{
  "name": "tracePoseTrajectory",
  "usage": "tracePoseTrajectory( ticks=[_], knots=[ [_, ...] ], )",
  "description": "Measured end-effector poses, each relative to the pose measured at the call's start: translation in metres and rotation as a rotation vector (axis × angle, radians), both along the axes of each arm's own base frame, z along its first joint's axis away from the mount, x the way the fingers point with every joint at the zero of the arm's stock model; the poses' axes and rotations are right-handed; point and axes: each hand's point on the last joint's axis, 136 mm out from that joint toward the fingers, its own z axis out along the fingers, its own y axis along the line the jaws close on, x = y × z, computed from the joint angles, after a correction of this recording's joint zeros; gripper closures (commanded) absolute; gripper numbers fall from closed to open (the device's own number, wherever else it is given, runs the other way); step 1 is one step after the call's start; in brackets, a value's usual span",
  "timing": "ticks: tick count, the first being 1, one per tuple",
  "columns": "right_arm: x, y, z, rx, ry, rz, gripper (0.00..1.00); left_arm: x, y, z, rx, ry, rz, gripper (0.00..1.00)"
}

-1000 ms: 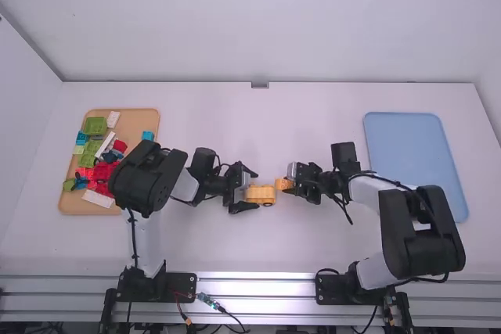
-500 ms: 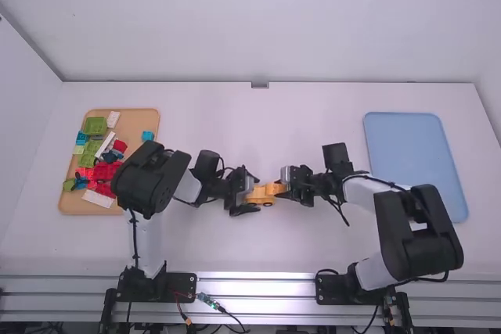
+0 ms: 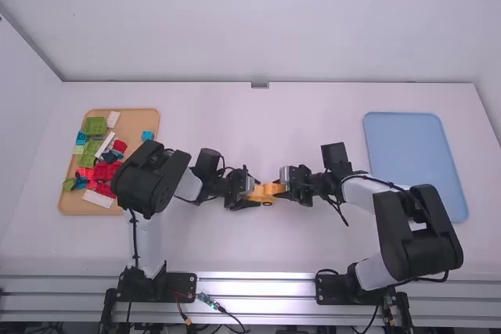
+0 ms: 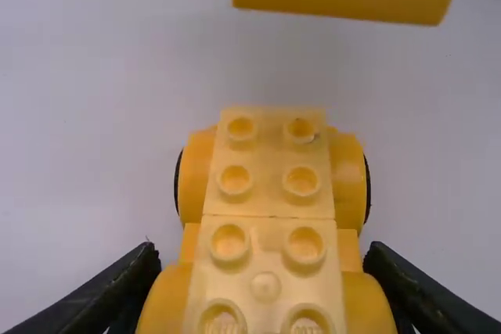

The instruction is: Assemble lego blocks to make yellow taxi

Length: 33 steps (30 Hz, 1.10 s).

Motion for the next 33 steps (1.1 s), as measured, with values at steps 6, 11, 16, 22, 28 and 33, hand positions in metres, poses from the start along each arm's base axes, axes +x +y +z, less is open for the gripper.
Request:
tracePoseTrajectory(
  ticks=[6,11,16,22,28,33],
  knots=[
    [-0.002,0.001,0.002,0.016,0.003,0.009,1.00,-0.003,0.000,0.000,-0.003,-0.005,-0.014,0.40],
    [-0.005,0.005,0.003,0.021,0.006,0.023,1.00,-0.003,0.000,0.000,-0.004,-0.015,-0.020,0.48],
    [-0.008,0.018,0.003,0.007,-0.013,0.051,1.00,-0.003,0.000,0.000,-0.004,-0.015,-0.020,0.47],
    [-0.007,0.023,0.001,-0.012,0.003,0.032,1.00,-0.003,0.000,0.002,-0.011,-0.044,-0.016,0.48],
    [0.001,0.029,0.004,0.013,-0.034,0.033,1.00,-0.004,0.001,0.002,-0.014,-0.046,-0.007,0.46],
    [0.002,0.034,-0.015,0.035,0.020,0.039,1.00,-0.003,0.001,0.001,-0.012,-0.040,-0.002,0.48]
  ],
)
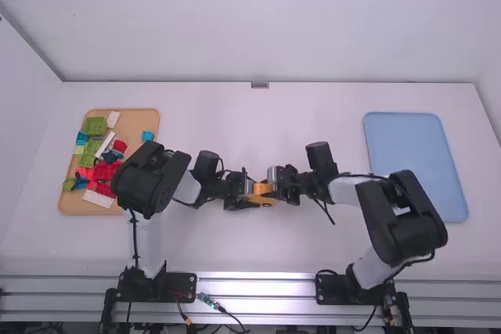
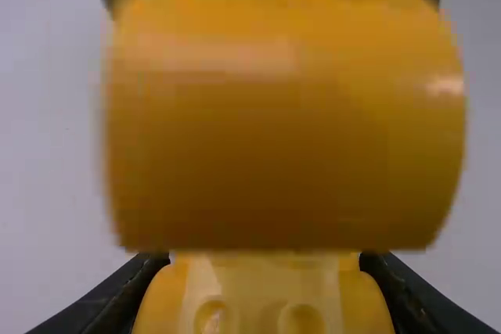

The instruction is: Assemble lego blocks to make yellow taxi

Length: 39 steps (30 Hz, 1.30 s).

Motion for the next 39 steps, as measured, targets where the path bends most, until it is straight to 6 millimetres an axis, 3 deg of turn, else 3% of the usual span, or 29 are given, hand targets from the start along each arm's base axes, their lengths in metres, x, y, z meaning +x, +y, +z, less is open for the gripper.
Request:
tracePoseTrajectory(
  ticks=[10,18,29,39],
  knots=[
    [0.004,-0.001,0.002,0.026,0.006,-0.008,1.00,0.000,0.000,0.000,0.000,0.000,0.000,0.48],
    [0.008,0.002,-0.008,0.048,0.051,-0.022,1.00,0.000,0.000,0.000,0.000,0.004,0.001,0.49],
    [0.002,0.011,-0.017,-0.007,0.102,-0.045,1.00,0.001,-0.001,-0.001,0.007,0.038,-0.002,0.51],
    [0.006,0.007,-0.019,-0.020,0.117,-0.070,1.00,0.002,-0.001,-0.001,0.007,0.032,-0.001,0.52]
  ],
)
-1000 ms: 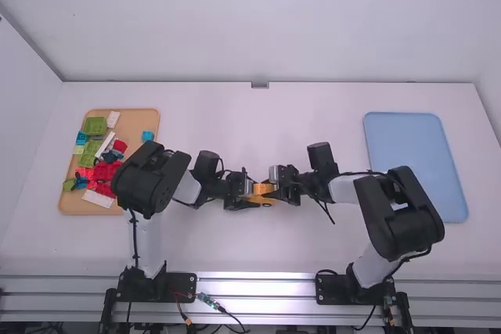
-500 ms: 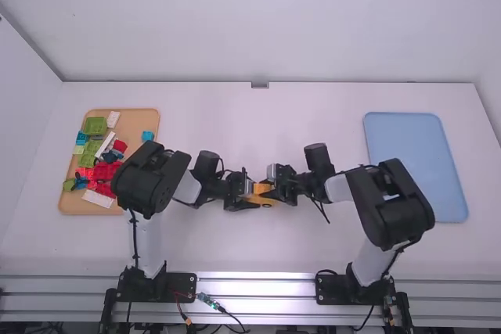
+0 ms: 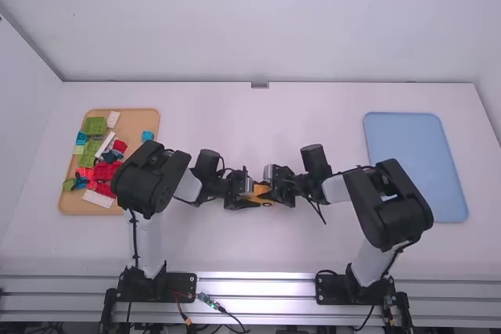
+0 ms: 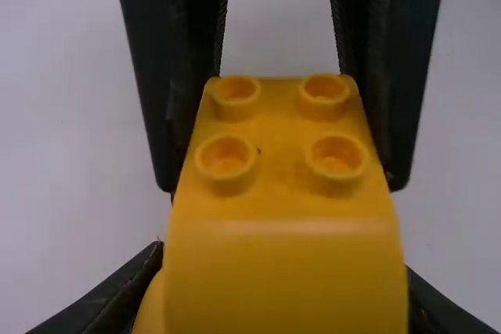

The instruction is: Assemble lego blocks to make yellow taxi

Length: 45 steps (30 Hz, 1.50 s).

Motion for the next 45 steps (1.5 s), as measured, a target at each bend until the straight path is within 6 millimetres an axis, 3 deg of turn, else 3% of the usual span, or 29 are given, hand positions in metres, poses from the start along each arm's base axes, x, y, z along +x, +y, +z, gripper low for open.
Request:
tracePoseTrajectory(
  ticks=[45],
  knots=[
    [0.0027,0.0057,-0.0045,-0.049,-0.015,-0.022,1.00,0.0005,0.0001,-0.0002,0.001,0.004,0.005,0.54]
  ],
)
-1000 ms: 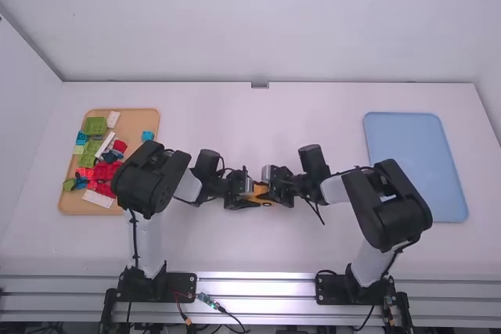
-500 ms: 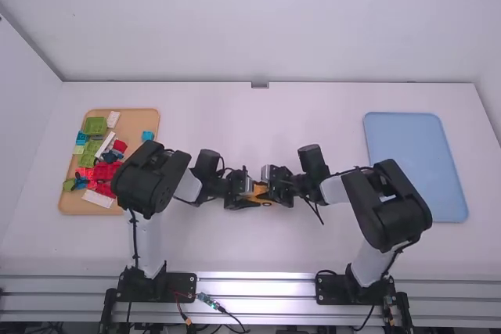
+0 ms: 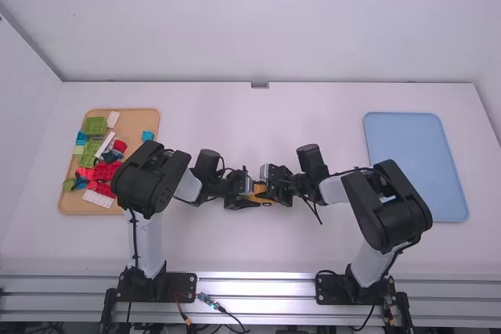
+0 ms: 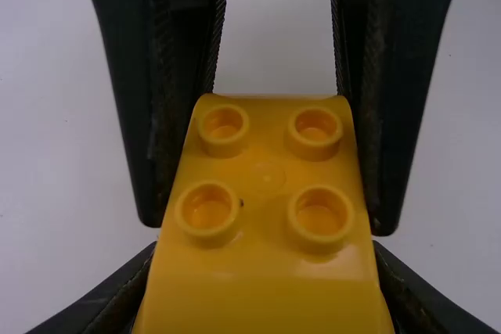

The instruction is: Assemble lego blocks to make yellow taxi

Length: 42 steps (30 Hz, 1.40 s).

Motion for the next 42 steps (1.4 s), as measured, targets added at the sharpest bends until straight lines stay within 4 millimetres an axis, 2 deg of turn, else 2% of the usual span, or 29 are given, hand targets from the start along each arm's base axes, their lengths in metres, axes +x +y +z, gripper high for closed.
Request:
tracePoseTrajectory(
  ticks=[14,21,33,42],
  knots=[
    [-0.001,-0.007,0.001,0.020,0.002,0.024,1.00,-0.002,-0.002,0.000,0.001,-0.001,-0.009,0.55],
    [-0.001,-0.010,0.000,0.110,0.020,0.055,1.00,-0.001,-0.002,0.000,0.002,0.000,-0.005,0.56],
    [0.002,0.002,-0.001,0.083,-0.028,0.053,1.00,0.002,0.004,0.000,0.001,0.005,0.013,0.56],
    [0.004,0.002,-0.002,0.075,0.003,0.026,1.00,0.003,0.004,0.000,0.000,0.004,0.013,0.57]
  ],
)
